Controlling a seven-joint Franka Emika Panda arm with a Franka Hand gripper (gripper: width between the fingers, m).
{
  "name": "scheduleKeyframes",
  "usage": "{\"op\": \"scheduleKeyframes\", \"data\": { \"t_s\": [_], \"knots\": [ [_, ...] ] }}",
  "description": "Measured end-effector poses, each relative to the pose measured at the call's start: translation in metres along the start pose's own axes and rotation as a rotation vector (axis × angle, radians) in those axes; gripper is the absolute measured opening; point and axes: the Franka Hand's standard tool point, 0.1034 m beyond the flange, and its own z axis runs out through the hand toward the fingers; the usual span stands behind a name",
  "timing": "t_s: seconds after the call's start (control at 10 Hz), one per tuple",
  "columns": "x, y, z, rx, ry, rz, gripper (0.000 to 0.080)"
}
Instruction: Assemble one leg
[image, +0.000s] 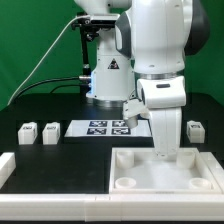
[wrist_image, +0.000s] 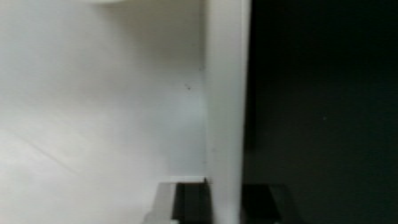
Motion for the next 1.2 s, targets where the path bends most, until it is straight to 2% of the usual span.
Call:
{"op": "scheduleKeyframes", "data": {
  "t_s": [0.2, 0.3, 0.4, 0.5, 0.6, 0.7, 1.0, 1.2],
  "knots": [
    [0.001, 0.000, 0.000, 0.000, 0.000, 0.016, 0.0064],
    [0.000, 0.000, 0.000, 0.000, 0.000, 0.017, 0.0269],
    [0.000, 0.000, 0.000, 0.000, 0.000, 0.020, 0.0405],
    [-0.001, 0.000, 0.000, 0.000, 0.000, 0.021, 0.0405],
    [-0.001, 0.000, 0.000, 0.000, 0.000, 0.022, 0.0576],
    [-0.001, 0.000, 0.000, 0.000, 0.000, 0.023, 0.0629],
    [0.001, 0.002, -0.005, -0.008, 0.000, 0.050, 0.0646],
    [0.007, -0.003, -0.022, -0.024, -0.007, 0.114, 0.0649]
  ]
}}
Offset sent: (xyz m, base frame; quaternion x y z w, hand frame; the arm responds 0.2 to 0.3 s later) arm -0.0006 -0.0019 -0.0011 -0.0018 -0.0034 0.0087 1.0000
